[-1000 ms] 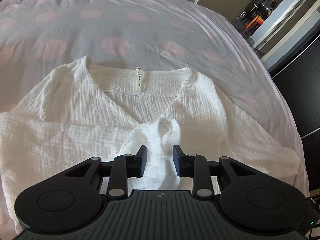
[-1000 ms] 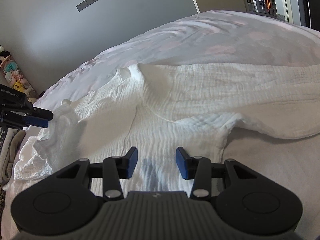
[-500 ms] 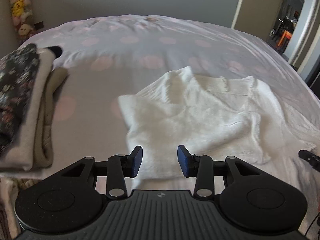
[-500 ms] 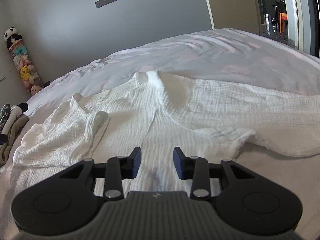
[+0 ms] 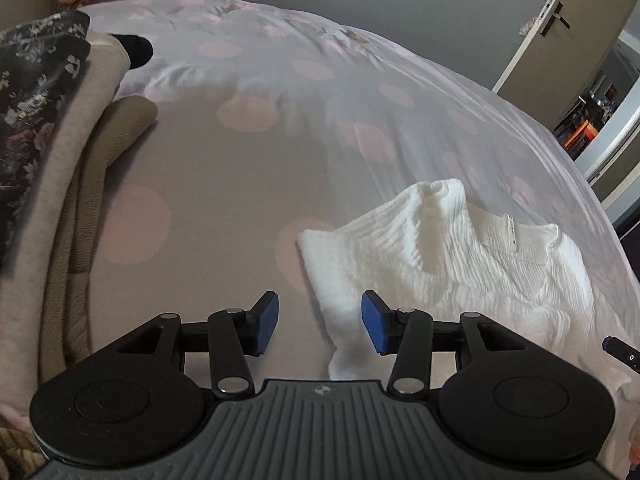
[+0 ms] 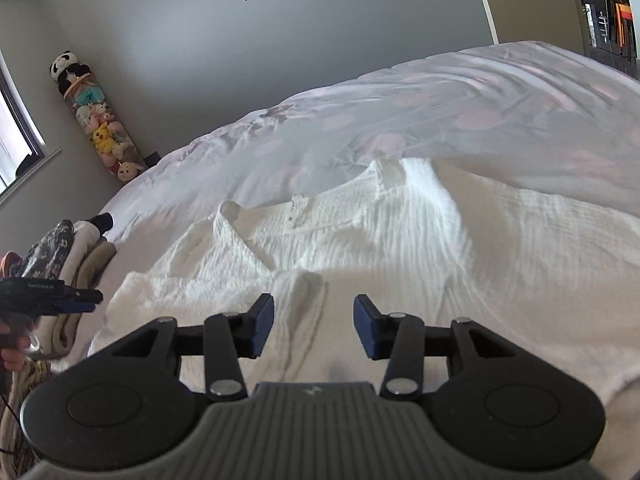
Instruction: Fold clothes
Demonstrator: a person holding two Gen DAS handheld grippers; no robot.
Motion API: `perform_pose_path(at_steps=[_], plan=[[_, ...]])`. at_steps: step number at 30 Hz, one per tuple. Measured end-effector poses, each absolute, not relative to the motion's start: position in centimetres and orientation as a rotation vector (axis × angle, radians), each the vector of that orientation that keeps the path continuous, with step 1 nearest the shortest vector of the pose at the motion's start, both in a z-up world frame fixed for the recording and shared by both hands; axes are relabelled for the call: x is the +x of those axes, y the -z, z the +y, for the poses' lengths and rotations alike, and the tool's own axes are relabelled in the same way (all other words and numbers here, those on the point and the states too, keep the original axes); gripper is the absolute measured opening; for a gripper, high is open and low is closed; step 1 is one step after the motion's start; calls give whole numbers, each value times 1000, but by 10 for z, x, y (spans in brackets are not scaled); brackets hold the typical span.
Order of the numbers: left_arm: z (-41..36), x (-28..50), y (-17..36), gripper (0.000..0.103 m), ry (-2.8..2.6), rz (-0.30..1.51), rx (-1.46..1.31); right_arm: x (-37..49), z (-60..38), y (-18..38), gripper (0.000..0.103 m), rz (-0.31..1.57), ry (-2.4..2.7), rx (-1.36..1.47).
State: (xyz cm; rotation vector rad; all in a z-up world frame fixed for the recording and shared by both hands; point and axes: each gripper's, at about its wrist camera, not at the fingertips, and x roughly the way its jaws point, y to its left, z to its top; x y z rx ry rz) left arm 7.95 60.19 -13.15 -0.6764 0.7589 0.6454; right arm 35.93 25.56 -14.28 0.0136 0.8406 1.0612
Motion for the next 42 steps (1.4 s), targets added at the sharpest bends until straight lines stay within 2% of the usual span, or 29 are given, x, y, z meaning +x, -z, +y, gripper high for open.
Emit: perform_pose_path(at_steps=[4,7,8,9,10,11,12,17,22,24,25,27,29,35,38,42], plan=[[620,92,154,44,-655,749,-741,375,293,148,48,899,-1072,56],[629,94,163,44,-656,697,-751,385,316,155,44,949,-1075,87],[630,94,164,44,-653,677,-757,385,320,160,40,972,-1077,101],[632,94,164,42,-643,662,-763,385,322,163,28,989,-1079,112],[632,95,164,25,-630,665,-749,385,324,166,19,1004,-1082,124],[632,96,163,11,-617,668,-736,383,324,165,5,980,-1079,116],[630,97,162,2,-607,674,-707,382,324,163,6,953,-1076,108],[623,95,142,1,-624,581,-600,375,329,147,3,777,-1071,27],[626,110,150,1,-666,633,-567,381,342,158,3,782,-1028,-25],[627,111,154,5,-690,641,-577,384,347,164,4,794,-1007,-43],[627,109,155,13,-705,633,-588,385,346,165,5,800,-1001,-40],[626,99,152,22,-728,601,-608,385,338,163,17,795,-984,-27],[617,87,145,22,-751,602,-591,383,327,158,28,779,-966,-15],[571,45,127,22,-740,637,-510,357,299,154,28,800,-979,13],[545,28,123,25,-719,668,-503,344,285,152,37,811,-986,27],[514,15,127,44,-668,721,-538,327,266,150,39,825,-996,46]])
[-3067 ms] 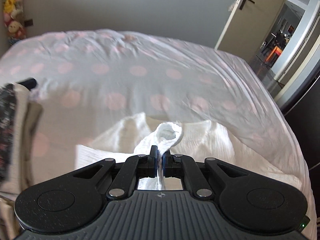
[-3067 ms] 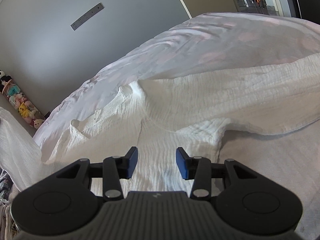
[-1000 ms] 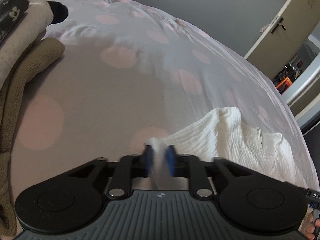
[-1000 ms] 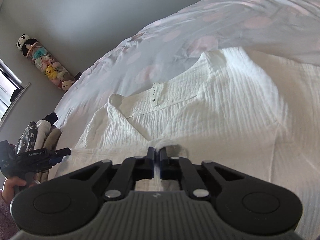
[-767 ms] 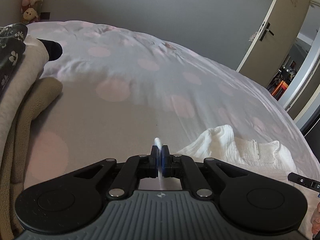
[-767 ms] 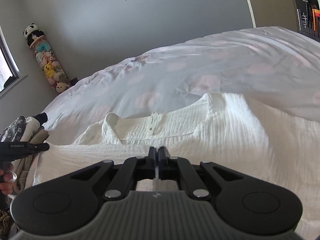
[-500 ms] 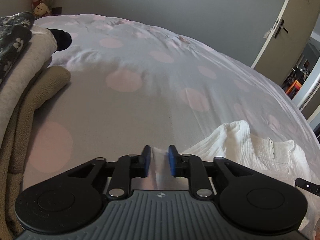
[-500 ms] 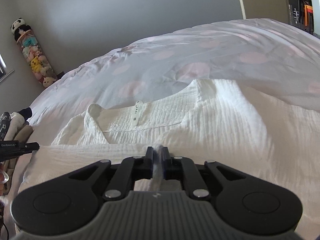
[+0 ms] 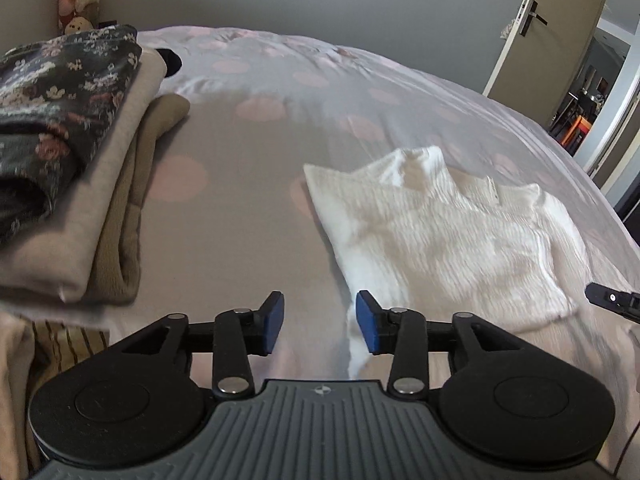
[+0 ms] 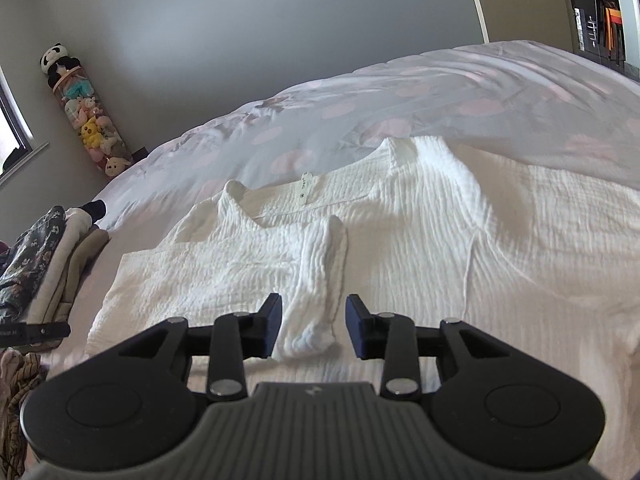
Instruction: Fold clothes
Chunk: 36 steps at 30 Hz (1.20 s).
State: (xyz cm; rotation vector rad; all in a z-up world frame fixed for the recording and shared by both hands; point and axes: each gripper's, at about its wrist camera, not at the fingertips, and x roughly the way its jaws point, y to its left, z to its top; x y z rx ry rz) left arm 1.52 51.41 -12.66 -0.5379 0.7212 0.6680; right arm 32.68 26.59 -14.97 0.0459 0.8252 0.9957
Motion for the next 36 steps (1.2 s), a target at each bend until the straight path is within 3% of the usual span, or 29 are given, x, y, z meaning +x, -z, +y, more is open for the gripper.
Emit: perform_pose_path(at_steps=[5,10,13,14,15,16,17,21,28,30,32,36], plan=[[490,28,148,46,-657,805,-490,319,257,154,44,879,-994,99],[493,39,165,42,-658,758,-493,322,258,165,44,957,-980,173],[494,41,168,26,-658,744,-469,324,259,171,42,1004,-972,217],[495,40,168,21,-661,740,-466,323,260,172,37,1001,-966,213],[495,40,169,10,-663,737,-463,322,262,174,22,996,-961,207],[496,39,169,8,-660,740,-462,321,263,176,10,991,-956,201],[496,39,168,7,-668,744,-453,320,265,177,4,987,-951,195],[498,39,168,6,-685,764,-441,325,259,168,3,898,-872,154],[493,39,166,10,-679,783,-428,356,210,159,7,923,-792,117],[492,34,161,14,-678,786,-434,366,190,153,24,916,-764,109],[490,31,155,19,-692,783,-423,377,170,147,33,909,-735,101],[488,29,144,31,-719,770,-407,398,129,135,36,894,-679,86]])
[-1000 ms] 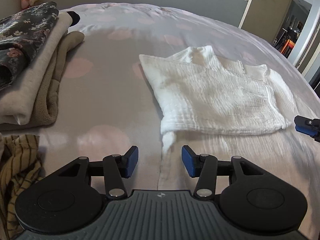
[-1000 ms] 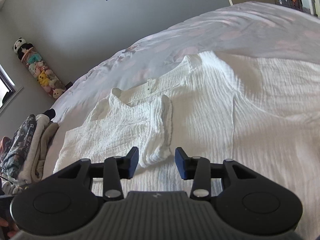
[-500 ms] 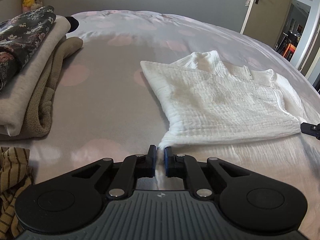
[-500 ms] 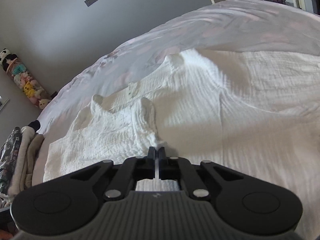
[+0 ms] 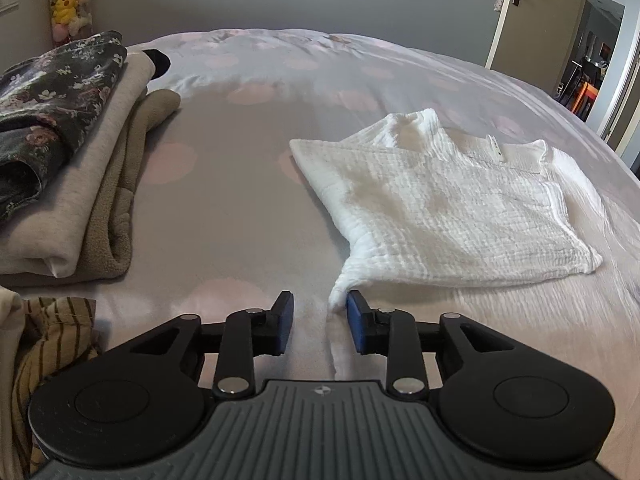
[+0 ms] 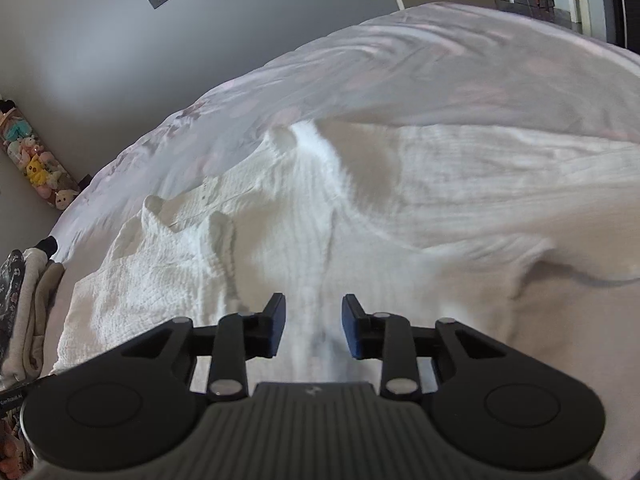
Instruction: Fold clothes
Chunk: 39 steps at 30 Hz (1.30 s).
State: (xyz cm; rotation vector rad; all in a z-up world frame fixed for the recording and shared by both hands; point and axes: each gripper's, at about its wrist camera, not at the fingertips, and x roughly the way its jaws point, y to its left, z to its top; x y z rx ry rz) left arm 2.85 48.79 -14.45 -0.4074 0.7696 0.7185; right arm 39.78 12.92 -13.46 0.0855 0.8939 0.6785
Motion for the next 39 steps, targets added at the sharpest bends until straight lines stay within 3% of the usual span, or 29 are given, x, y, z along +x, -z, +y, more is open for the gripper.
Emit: perform_pose_path(at_steps=[12,26,28,29,30,35,39], plan=[[485,23,131,33,-838,789,-378,484,-21,101,36,834,-386,85],[484,21,141,37,-920,843,-420,539,-89,156,36,936,-158,399],[483,23,144,36,-913,854,-409,541,-91,162,25,950,-148,440],[483,24,145,36,-910,862,-403,540,-92,162,10,952,-146,441],[482,25,146,36,-908,866,-397,539,-92,162,8,953,-143,440],[482,24,146,36,-897,861,-394,517,-98,148,7,923,-169,405],[484,23,148,37,-891,855,-420,514,-106,169,8,985,-169,373]])
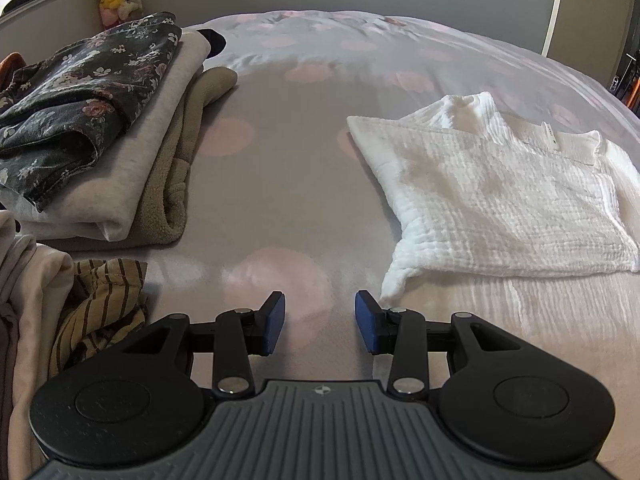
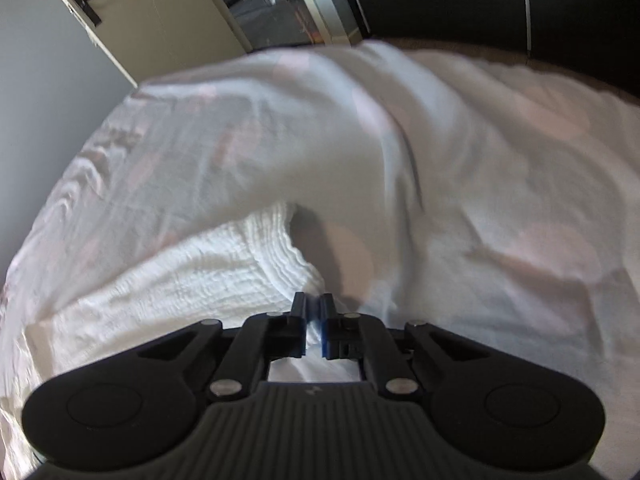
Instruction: Fold clothes
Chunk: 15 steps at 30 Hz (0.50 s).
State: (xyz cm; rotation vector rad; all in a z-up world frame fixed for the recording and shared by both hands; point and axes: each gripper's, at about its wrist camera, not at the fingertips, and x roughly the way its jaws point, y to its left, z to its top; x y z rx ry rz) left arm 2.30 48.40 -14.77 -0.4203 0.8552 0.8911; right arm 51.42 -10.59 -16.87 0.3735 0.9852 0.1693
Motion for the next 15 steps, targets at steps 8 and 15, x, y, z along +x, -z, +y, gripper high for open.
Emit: perform_pose_path(at_steps=[8,15], plan=[[492,19,148,37,-920,848,-435,517,-108,147,43,902,-195,314],[496,26,158,37,-932,877,-404,548,-103,144,43,877,-219,326]])
